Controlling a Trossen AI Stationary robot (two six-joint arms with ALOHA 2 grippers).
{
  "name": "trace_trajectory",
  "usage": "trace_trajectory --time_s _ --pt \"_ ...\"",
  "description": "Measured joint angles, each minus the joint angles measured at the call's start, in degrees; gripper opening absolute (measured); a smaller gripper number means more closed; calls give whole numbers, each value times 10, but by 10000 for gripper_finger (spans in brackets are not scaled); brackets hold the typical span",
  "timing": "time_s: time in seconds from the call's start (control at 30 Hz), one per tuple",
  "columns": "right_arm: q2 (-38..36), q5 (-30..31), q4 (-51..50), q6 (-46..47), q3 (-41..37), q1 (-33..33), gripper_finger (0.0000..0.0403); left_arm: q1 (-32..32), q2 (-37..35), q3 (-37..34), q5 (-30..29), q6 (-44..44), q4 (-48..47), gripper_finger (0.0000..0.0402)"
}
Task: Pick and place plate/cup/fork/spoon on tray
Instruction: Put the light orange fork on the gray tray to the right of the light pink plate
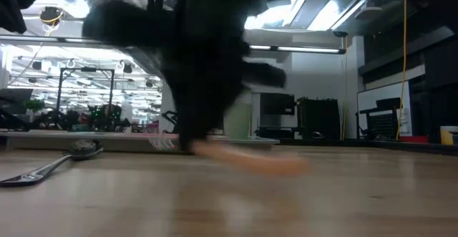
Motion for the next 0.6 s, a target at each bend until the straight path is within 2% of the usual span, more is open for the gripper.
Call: trace_trajectory --time_s 0.13,0.37,0.6 --pt "-53 35 -25 31 7 -5 26 0 0 0 0 0 5 41" --pt "-78 106 -79 71 16 -22 26 0 0 0 0 0 15 41" --pt "-78 96 -113 88 13 -77 26 0 0 0 0 0 15 41"
